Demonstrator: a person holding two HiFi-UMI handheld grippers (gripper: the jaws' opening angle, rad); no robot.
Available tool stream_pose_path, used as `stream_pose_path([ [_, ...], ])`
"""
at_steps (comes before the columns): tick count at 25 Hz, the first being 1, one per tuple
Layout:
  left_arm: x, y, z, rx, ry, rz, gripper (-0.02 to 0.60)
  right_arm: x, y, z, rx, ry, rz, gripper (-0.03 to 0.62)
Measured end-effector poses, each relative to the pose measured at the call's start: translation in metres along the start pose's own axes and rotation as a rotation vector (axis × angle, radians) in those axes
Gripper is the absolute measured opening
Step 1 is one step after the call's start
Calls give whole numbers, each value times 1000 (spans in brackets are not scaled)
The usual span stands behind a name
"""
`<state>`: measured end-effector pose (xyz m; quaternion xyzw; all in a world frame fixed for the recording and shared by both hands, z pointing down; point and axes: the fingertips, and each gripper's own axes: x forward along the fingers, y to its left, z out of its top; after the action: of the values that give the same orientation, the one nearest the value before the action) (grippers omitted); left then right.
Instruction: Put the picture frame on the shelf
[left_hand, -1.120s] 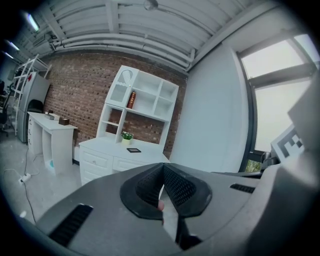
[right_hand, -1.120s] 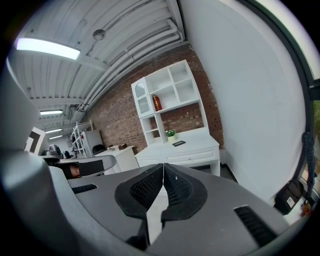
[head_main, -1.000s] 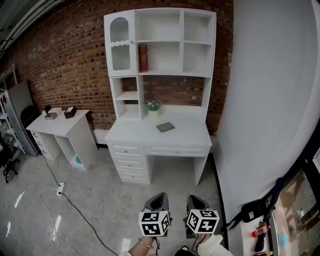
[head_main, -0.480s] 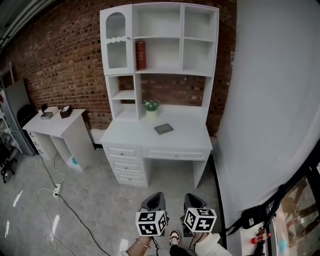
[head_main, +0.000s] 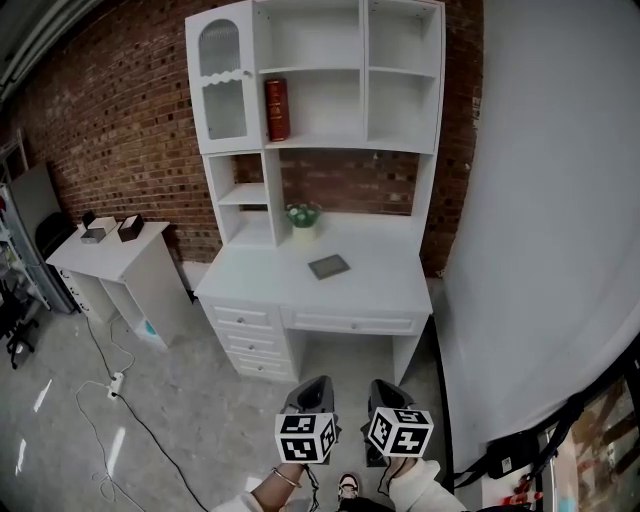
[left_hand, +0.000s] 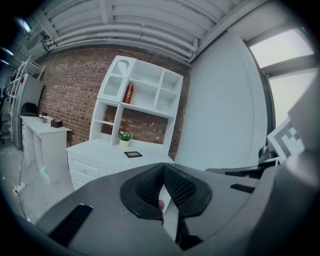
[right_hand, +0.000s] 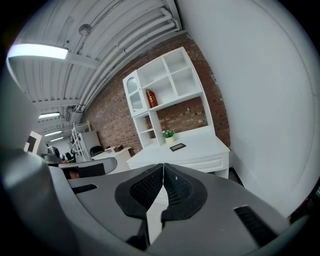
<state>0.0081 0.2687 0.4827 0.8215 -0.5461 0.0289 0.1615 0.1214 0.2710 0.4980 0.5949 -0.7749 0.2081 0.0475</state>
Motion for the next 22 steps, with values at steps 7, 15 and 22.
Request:
stream_pose_path([
  [7, 68, 14, 29, -7, -21, 16, 6, 62, -25, 38, -23, 0, 15, 25],
  [15, 136, 28, 44, -22, -24, 41, 8, 126, -53, 63, -39, 27, 37, 25],
  [22, 165, 42, 43, -42, -8, 85, 6, 159, -69, 71, -35, 56, 52, 25],
])
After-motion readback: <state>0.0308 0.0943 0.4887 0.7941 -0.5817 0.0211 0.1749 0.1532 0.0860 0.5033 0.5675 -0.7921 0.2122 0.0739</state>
